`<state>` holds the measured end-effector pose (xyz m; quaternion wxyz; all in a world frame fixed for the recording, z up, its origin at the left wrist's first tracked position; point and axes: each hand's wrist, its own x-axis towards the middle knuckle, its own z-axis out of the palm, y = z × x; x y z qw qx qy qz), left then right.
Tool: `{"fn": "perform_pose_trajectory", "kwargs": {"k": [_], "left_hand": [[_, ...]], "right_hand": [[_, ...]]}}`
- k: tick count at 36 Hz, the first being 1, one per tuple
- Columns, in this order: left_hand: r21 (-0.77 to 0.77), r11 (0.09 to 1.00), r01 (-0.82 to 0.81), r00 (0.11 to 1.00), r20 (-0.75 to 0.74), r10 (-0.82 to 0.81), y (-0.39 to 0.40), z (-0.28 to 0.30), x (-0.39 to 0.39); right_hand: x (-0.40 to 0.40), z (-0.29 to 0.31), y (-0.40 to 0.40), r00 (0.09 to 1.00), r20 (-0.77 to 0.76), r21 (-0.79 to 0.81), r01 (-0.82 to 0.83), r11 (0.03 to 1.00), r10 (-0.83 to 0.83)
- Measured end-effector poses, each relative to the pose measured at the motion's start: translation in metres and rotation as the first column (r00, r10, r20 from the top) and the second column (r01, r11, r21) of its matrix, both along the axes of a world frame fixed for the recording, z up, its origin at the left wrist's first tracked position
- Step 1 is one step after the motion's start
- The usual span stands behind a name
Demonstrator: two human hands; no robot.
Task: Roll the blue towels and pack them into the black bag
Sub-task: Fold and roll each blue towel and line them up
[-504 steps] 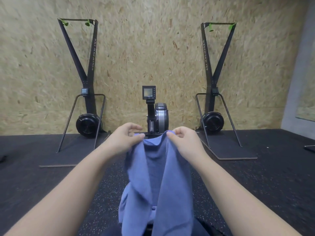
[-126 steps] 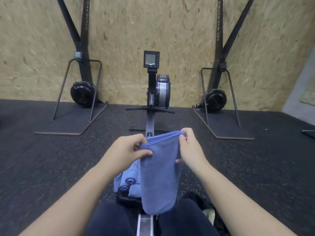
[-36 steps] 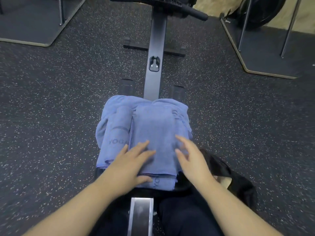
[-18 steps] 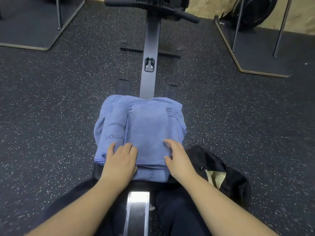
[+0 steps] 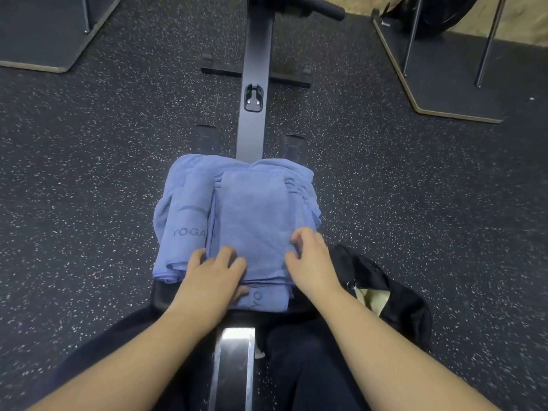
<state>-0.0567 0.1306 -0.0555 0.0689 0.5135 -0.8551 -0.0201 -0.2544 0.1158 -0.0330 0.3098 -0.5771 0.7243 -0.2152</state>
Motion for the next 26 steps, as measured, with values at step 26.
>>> {"fn": "perform_pose_trajectory", "kwargs": {"k": [26], "left_hand": [[0.097,0.993,0.07,0.994,-0.096,-0.061,-0.008,0.0,0.01]], "right_hand": [[-0.001,-0.009,-0.04,0.969,-0.158,0.022,-0.19,0.982,0.191]]}}
